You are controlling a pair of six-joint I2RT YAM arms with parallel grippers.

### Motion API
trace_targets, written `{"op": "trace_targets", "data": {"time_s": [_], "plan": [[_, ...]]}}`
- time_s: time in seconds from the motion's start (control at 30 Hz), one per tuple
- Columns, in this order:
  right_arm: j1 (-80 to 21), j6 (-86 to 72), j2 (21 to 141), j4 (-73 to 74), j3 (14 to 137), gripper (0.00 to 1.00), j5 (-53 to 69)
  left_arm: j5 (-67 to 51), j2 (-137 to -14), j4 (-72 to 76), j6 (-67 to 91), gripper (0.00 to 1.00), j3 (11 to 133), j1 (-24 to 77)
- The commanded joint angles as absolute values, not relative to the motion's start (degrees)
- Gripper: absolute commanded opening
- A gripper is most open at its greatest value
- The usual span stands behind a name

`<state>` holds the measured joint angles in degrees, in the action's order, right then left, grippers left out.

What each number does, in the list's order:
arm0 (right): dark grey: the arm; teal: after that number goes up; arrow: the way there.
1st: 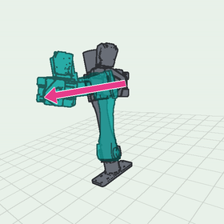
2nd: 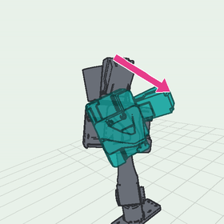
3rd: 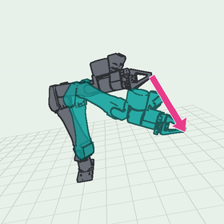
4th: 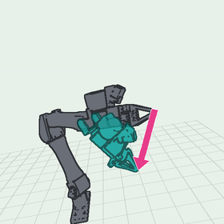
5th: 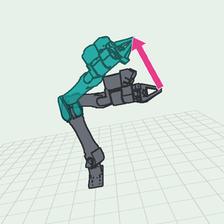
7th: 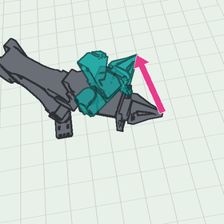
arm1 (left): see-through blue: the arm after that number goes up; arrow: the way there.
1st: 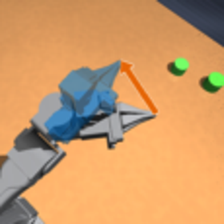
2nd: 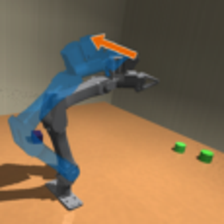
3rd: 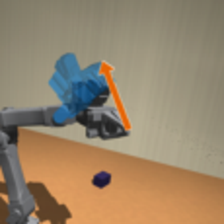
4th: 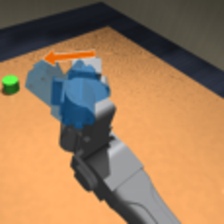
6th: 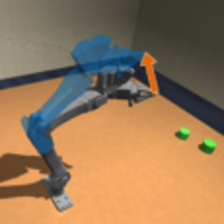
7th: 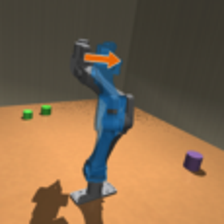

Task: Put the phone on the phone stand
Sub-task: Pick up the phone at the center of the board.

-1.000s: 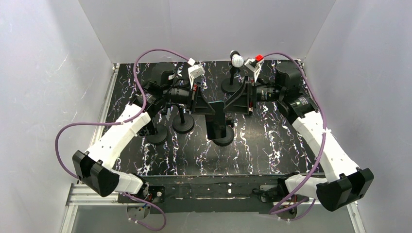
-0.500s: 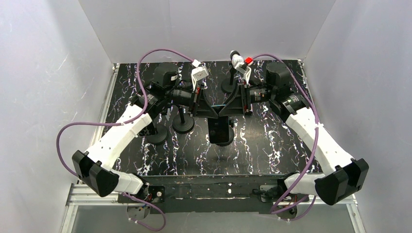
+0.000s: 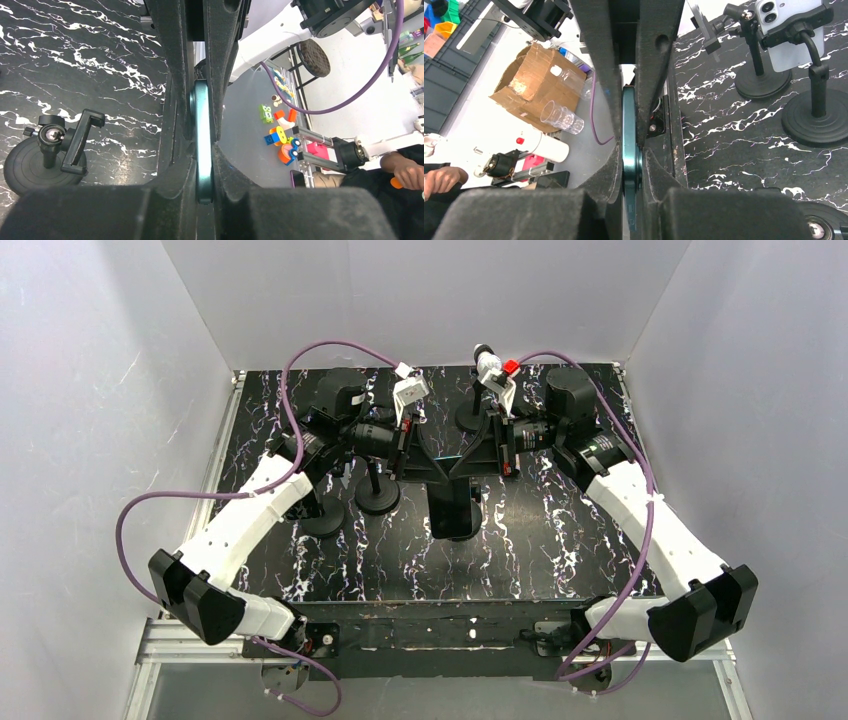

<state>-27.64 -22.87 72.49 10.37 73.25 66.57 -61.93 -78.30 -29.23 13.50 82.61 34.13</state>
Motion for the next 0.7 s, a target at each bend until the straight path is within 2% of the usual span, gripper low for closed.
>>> {"op": "trace_targets", "data": {"time_s": [0.0,0.1,0.17,0.2,0.47,0.67], "plan": [[-27.86,-23.37,71.20,10.65,75.01,0.01,67.37,-61.65,-76.99,-28.69,10.08,0.35,84.39,34.50],[-27.82,-21.72,69.85,11.03,74.38,0.01,64.04,-57.19,-75.39,-28.21,9.93,0.75,83.33,34.54],[-27.73,-20.74,68.58,11.03,73.69,0.01,61.54,-52.81,-73.31,-26.08,11.35,0.96,81.43,34.54],[-27.66,-20.18,67.68,10.95,73.11,0.01,60.34,-50.29,-72.03,-24.01,12.21,0.98,80.32,34.47],[-25.27,-18.41,61.73,9.84,69.36,0.01,52.59,-28.60,-66.18,-22.96,17.22,0.98,76.80,34.45],[-21.14,-18.09,54.73,9.16,64.97,0.01,44.88,-20.03,-65.88,-25.66,22.08,0.98,75.72,34.45]]}}
